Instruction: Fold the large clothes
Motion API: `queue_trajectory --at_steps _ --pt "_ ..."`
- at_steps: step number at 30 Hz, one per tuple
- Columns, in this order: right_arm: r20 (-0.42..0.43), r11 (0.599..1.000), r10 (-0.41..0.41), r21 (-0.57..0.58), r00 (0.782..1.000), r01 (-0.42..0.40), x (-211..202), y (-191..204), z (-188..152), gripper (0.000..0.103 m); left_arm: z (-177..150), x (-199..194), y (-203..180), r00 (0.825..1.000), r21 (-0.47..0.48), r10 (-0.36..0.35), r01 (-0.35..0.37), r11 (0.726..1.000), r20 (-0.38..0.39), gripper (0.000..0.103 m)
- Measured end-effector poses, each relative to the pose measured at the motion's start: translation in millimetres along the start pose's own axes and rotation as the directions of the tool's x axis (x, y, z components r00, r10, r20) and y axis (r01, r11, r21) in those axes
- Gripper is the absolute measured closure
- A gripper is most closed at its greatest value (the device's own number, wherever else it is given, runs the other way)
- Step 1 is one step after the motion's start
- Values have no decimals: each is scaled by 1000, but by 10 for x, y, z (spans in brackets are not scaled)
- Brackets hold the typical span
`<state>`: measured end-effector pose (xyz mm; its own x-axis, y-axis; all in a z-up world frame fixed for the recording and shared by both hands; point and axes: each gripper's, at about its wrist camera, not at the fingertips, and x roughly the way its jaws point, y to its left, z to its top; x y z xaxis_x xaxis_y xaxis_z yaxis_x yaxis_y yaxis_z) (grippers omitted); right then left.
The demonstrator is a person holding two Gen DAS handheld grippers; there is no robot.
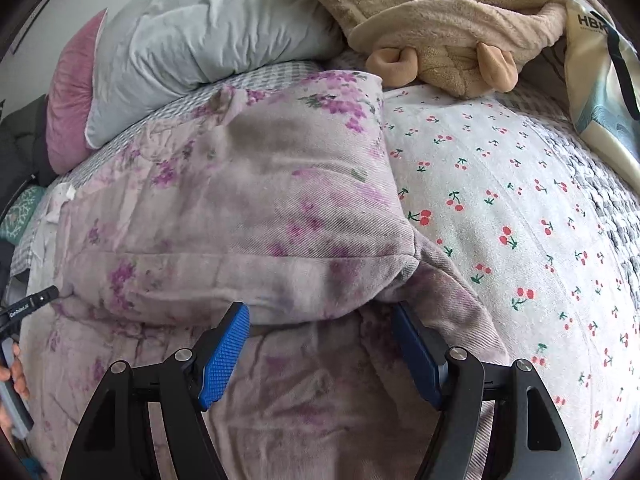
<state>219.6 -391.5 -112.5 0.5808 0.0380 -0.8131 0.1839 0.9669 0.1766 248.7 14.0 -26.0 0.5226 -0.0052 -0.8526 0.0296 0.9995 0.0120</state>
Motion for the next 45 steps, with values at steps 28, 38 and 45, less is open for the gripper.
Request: queue_trajectory --at_steps 28,38,45 --pt "-225 995 101 32 969 -96 -1196 -517 -1341 16 -1696 -795 500 942 85 -124 158 984 -313 15" --pt "-281 993 119 60 952 -106 -1337 -770 -1618 16 -2002 -582 835 877 89 -170 233 968 -449 15" --pt "-352 993 112 58 929 -98 -1275 -849 -1782 17 -2170 -562 909 875 212 -84 207 955 -476 15"
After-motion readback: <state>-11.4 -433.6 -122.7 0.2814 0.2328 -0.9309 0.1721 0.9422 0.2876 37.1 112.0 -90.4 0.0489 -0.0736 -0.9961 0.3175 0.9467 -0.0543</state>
